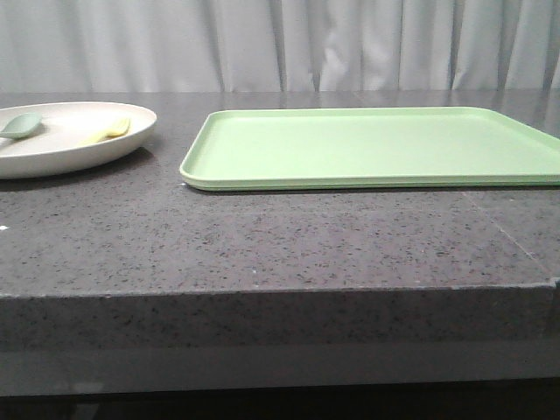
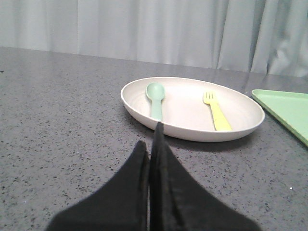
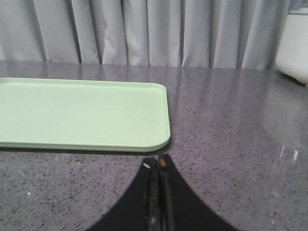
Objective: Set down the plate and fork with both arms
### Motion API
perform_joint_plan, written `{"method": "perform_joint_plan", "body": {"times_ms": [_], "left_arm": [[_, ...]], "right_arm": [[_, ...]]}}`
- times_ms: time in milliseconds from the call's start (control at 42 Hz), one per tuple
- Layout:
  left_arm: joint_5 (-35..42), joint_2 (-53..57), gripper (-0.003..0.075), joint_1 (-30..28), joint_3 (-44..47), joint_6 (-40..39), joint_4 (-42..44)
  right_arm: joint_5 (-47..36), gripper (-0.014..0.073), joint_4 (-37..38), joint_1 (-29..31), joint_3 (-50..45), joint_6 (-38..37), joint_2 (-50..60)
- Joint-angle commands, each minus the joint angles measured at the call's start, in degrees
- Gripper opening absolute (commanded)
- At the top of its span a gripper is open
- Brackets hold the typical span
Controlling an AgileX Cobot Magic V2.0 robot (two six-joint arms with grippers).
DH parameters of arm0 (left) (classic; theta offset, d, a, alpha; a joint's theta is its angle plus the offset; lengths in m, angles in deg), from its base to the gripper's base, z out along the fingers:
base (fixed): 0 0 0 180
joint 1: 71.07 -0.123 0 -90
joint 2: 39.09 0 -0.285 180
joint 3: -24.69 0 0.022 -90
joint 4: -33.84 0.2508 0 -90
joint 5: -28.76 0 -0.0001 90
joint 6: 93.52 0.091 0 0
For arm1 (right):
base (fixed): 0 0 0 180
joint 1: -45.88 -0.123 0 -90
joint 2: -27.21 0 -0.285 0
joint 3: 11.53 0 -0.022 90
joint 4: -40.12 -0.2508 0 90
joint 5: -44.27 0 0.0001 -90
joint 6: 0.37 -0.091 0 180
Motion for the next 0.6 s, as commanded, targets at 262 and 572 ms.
{"method": "perform_joint_plan", "body": {"times_ms": [262, 572], "left_arm": [[10.1, 1.2, -0.0018, 0.4, -3.1, -0.1, -4.0], [-2.3, -0.6, -0.0018, 0.4, -22.3, -0.1, -3.7]], "right_arm": [[-3.3, -0.0067, 0.0, 0.3, 2.5, -0.3, 1.0], [4.9, -0.0067, -2.6, 0.3, 17.4, -0.3, -0.5]]}}
